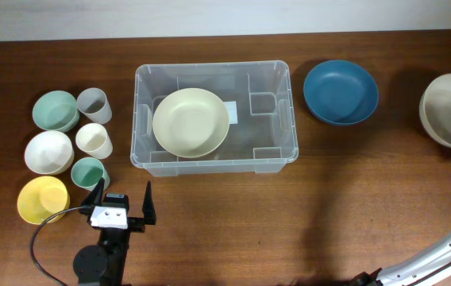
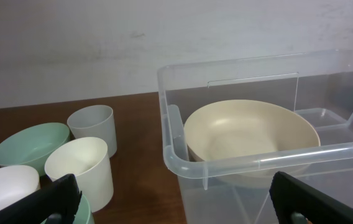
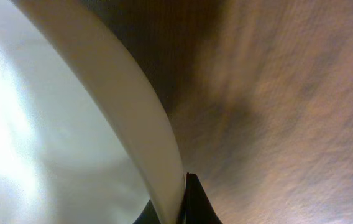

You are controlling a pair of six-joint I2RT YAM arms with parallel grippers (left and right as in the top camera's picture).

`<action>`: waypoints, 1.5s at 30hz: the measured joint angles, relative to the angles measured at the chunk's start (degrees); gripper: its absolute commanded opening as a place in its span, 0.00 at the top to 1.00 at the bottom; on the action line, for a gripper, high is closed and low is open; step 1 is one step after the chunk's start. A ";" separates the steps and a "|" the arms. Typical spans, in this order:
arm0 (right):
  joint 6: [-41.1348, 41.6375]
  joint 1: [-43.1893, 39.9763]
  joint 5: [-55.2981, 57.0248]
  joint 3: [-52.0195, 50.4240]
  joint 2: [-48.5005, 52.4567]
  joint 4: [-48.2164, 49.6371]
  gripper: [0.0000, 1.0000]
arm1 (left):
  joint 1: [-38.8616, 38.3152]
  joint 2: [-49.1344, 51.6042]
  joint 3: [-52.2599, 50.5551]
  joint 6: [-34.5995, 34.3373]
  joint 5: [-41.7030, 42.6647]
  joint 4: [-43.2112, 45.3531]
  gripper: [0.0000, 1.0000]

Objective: Pack container
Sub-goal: 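Lift the rear cream bowl and carry it over the bin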

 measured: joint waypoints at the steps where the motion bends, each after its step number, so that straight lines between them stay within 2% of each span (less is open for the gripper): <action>1: -0.39 -0.17 -2.05 -0.02 -0.24 -0.04 0.96 | 0.00 0.00 0.00 0.00 -0.02 0.00 0.01; 8: -3.54 0.48 -16.20 -0.15 -5.68 -2.78 0.96 | 0.00 0.00 0.00 0.00 0.00 0.00 0.01; 14: -8.83 5.09 -19.98 -0.26 -14.73 -10.84 0.96 | 0.00 0.00 0.00 0.00 0.00 -0.02 0.01; 19: -13.46 15.28 -20.15 -0.31 -26.03 -16.02 0.96 | 0.00 0.00 0.00 0.00 0.00 0.00 0.01; 23: -15.17 27.41 -16.50 -0.28 -32.70 -17.64 0.96 | 0.00 0.00 0.00 0.00 -0.02 0.00 0.01; 30: -14.67 49.96 -7.63 -0.31 -32.04 -16.83 0.96 | 0.00 0.00 0.00 0.00 0.00 0.00 0.01; 35: -11.08 61.66 1.09 -0.31 -29.68 -14.16 0.96 | 0.00 0.00 0.00 0.00 0.00 -0.02 0.01; 38: -8.81 67.12 5.27 -0.33 -28.37 -13.73 0.96 | 0.00 0.00 0.00 0.00 0.00 0.00 0.01; 45: -5.77 73.18 8.68 -0.33 -23.69 -8.20 0.96 | 0.00 0.00 0.00 0.00 -0.02 0.00 0.01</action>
